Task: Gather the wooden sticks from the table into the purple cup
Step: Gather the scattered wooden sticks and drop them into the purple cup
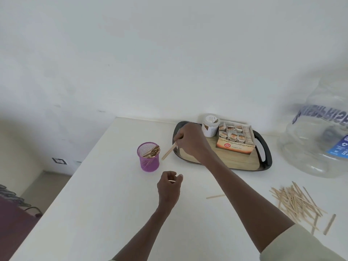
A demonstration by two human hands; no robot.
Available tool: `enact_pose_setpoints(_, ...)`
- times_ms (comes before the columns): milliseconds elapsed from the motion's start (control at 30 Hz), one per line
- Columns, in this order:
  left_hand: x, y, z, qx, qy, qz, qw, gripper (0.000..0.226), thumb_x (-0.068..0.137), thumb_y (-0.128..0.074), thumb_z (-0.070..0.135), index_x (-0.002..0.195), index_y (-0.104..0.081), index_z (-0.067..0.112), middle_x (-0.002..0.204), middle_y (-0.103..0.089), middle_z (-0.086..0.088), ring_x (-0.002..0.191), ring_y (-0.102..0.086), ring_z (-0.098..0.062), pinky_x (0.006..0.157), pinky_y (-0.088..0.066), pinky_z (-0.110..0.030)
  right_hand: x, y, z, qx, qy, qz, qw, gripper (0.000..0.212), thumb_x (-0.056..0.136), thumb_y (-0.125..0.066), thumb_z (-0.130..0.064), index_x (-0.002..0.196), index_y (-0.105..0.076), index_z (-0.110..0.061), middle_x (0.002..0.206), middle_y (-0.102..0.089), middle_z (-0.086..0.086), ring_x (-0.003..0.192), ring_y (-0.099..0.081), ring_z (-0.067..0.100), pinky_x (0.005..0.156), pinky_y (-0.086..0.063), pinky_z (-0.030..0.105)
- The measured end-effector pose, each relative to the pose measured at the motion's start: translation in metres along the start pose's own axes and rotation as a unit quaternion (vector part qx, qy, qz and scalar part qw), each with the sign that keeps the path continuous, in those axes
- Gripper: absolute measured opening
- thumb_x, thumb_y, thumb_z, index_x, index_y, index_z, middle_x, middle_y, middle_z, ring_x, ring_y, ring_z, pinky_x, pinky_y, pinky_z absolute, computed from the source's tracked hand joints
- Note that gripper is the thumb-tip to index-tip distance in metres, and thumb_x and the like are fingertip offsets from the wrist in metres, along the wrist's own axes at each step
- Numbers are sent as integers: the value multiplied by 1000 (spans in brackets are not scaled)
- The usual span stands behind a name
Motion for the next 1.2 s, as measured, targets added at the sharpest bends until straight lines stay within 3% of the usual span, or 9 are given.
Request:
enact_pose_setpoints(167,3,0,-7,13,1,-23,1000,9,83,-70,26,82,-63,21,78,-68,6,72,-65,-14,70,-59,-41,28,-34,-27,-12,45,28,999,20,84,-61,3,89,-78,-6,89,-76,6,83,-70,19,77,-51,26)
enact_pose_setpoints(400,0,-1,-6,9,-3,-47,999,11,85,-66,23,77,-60,21,75,-68,3,62,-61,-13,58,-51,-24,50,-91,-40,-178,141,-54,972,21,84,-56,8,80,-70,-7,75,-69,1,74,-65,23,69,-54,29)
enact_pose_setpoints(533,-1,1,-4,22,-7,-57,998,11,85,-62,16,76,-57,21,74,-68,3,61,-59,-10,53,-46,-18,49,-107,-37,-201,156,-91,963,26,84,-55,10,93,-72,-7,86,-72,6,81,-67,24,72,-56,31)
enact_pose_setpoints(667,1,4,-7,30,-12,-54,998,11,86,-63,20,77,-58,22,77,-69,5,65,-61,-8,52,-46,-14,44,-109,-32,-222,142,-130,956,27,79,-56,11,69,-51,-13,62,-41,3,63,-40,27,45,-30,28)
enact_pose_setpoints(833,1,0,-10,36,-22,-51,998,9,85,-67,24,79,-61,21,77,-69,6,61,-58,-1,54,-44,-11,44,-105,-20,-121,133,-99,979,49,92,-59,-7,50,-36,-18,54,-43,7,57,-40,26,56,-32,30)
enact_pose_setpoints(1000,2,-8,-4,49,-38,-58,996,6,84,-67,22,84,-65,17,78,-69,5,66,-61,-5,55,-44,-10,36,-78,-3,-45,110,-37,992,40,85,-56,1,51,-41,-10,47,-46,6,52,-41,28,53,-40,32)
enact_pose_setpoints(1033,3,-9,-2,57,-45,-60,996,5,85,-67,22,86,-65,17,79,-69,5,67,-61,-6,55,-43,-9,31,-71,1,-33,106,-33,993,32,87,-58,-1,56,-62,-8,54,-58,9,55,-51,28,57,-46,34)
enact_pose_setpoints(1100,4,-14,1,77,-60,-71,993,5,86,-66,19,90,-67,16,82,-69,4,69,-62,-6,56,-42,-6,19,-56,14,-2,101,-19,995,18,90,-61,-4,81,-76,0,75,-74,12,70,-66,24,69,-52,34)
enact_pose_setpoints(1200,9,-25,3,134,-106,-107,979,13,90,-59,13,99,-68,15,94,-69,5,77,-62,-4,62,-42,-4,-1,-34,40,9,77,2,997,17,90,-61,-4,89,-77,1,86,-77,11,80,-69,22,79,-54,36)
Point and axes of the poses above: each hand's wrist, its own x-axis towards the middle knuckle, its own y-axis out of the back of the hand, z = x × y, the point moved 1 cm from there along x, towards the middle knuckle
